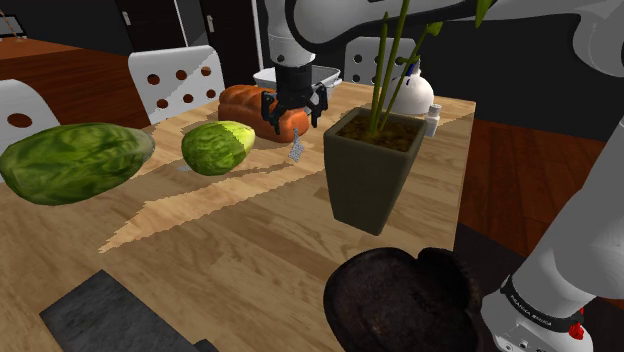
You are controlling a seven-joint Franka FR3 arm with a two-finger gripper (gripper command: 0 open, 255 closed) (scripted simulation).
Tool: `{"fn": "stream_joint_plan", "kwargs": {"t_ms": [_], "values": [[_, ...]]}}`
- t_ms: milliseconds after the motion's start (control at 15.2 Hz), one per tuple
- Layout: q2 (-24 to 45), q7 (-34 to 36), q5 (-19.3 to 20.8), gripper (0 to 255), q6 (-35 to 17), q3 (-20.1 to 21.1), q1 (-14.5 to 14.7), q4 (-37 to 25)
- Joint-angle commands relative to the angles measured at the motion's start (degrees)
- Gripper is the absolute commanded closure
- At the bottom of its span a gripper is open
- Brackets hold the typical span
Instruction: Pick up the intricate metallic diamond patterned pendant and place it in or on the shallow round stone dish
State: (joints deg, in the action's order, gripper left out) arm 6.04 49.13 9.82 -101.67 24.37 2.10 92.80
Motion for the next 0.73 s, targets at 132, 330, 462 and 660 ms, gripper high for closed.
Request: {"fn": "stream_joint_plan", "kwargs": {"t_ms": [132,330,462,660], "values": [[0.0,0.0,0.0,255,0.0,0.0,0.0,0.0],[0.0,0.0,0.0,255,0.0,0.0,0.0,0.0],[-0.01,0.0,0.0,255,0.0,0.0,0.0,0.01],[0.07,-0.07,0.01,255,0.78,0.02,0.04,-0.85]]}}
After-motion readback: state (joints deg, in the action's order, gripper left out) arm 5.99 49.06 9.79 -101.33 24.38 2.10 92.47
